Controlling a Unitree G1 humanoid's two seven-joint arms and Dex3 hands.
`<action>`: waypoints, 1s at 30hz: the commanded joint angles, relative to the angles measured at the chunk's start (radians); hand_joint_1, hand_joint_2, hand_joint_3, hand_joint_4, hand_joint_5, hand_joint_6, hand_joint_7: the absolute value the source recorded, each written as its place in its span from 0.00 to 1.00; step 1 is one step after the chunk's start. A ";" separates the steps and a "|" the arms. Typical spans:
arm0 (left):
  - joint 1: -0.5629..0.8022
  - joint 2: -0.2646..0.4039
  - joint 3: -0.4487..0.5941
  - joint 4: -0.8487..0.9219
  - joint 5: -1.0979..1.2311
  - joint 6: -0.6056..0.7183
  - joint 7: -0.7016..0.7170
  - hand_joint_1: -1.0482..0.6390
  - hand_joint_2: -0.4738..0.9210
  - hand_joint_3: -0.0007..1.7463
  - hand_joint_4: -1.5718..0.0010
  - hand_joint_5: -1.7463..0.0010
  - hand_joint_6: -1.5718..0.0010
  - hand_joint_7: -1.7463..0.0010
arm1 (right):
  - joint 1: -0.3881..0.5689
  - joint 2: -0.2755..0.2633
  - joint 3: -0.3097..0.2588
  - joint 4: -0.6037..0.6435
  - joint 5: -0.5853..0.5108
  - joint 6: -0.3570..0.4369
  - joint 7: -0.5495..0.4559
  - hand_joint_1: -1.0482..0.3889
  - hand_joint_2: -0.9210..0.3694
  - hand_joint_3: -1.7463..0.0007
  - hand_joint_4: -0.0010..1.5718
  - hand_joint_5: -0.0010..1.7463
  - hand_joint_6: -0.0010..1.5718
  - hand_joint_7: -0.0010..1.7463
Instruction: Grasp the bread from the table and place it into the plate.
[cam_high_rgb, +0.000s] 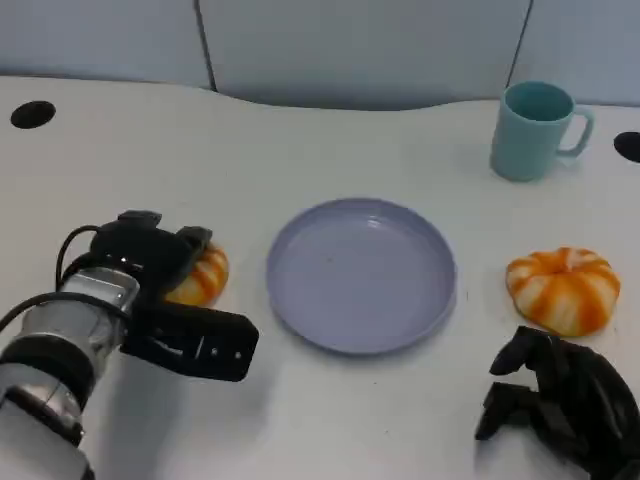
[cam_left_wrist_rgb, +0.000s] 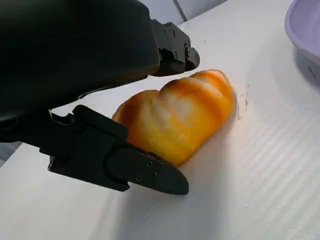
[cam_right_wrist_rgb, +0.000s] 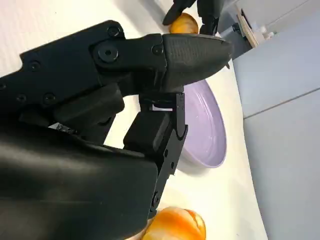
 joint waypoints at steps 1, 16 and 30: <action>-0.027 -0.009 -0.033 0.053 -0.020 0.012 -0.003 0.24 0.88 0.00 1.00 1.00 0.96 1.00 | 0.021 -0.015 -0.007 -0.024 0.004 0.016 -0.007 0.41 0.00 0.78 0.80 0.59 0.73 0.56; -0.027 -0.008 -0.028 0.097 -0.118 -0.094 0.129 0.45 1.00 0.12 0.47 0.80 0.41 0.94 | 0.037 -0.019 -0.008 -0.044 0.008 0.027 0.002 0.41 0.00 0.78 0.80 0.58 0.73 0.56; 0.014 -0.010 -0.032 0.111 -0.153 -0.092 0.287 0.47 1.00 0.20 0.52 0.00 0.63 0.10 | 0.048 -0.015 -0.006 -0.070 0.012 0.048 -0.006 0.41 0.00 0.78 0.81 0.59 0.74 0.55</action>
